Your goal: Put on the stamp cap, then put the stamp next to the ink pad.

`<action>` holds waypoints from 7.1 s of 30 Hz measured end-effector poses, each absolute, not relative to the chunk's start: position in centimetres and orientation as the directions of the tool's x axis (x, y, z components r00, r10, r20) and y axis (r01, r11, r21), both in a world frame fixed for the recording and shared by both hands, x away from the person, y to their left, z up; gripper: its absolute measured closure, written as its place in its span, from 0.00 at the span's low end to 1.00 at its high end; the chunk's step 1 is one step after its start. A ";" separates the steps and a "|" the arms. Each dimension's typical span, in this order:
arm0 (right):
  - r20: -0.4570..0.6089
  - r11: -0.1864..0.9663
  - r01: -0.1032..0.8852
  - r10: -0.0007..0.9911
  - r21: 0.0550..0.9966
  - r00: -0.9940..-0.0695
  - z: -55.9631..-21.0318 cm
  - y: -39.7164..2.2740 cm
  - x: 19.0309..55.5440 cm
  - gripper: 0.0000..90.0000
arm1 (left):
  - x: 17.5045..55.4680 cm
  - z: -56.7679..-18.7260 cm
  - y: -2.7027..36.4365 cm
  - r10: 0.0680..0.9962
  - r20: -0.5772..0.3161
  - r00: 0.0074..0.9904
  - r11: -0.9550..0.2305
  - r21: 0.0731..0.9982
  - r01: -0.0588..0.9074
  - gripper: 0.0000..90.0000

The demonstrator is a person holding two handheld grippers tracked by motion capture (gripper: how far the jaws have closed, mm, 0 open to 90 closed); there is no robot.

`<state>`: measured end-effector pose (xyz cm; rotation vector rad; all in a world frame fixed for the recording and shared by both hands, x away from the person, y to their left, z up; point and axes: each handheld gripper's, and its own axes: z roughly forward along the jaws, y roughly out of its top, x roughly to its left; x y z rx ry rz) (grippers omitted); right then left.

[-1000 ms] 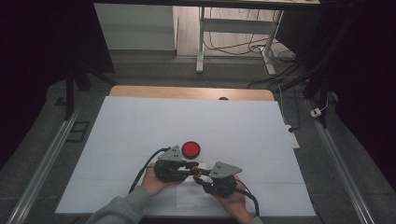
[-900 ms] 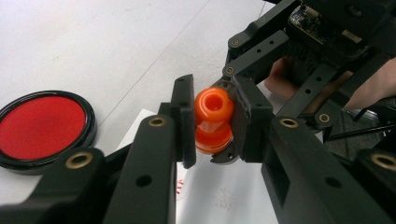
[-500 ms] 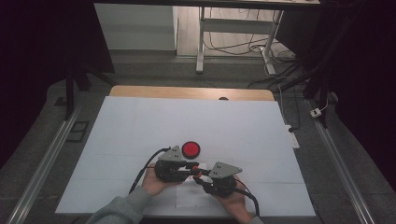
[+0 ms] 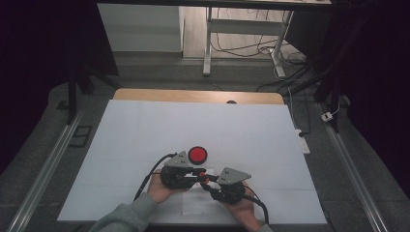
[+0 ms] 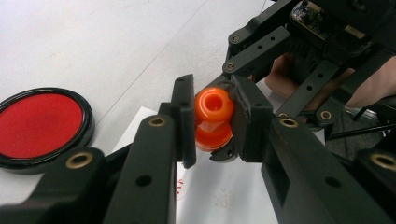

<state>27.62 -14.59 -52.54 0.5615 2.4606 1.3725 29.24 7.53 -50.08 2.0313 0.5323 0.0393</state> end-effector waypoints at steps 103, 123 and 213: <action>-0.045 0.449 0.253 0.554 0.857 -0.832 -52.1 -18.2 27.9 0.55 | 28.7 -49.6 8.2 0.447 -0.140 0.883 -0.363 0.874 0.323 0.80; -0.088 0.447 0.289 0.653 0.847 -0.752 -51.5 -25.1 27.5 0.54 | 29.6 -48.7 10.1 0.492 -0.149 0.858 -0.341 0.873 0.348 0.80; -0.083 0.440 0.335 0.698 0.833 -0.711 -52.0 -28.9 28.4 0.54 | 38.5 -53.1 13.0 0.717 -0.097 0.690 -0.377 0.779 0.501 0.80</action>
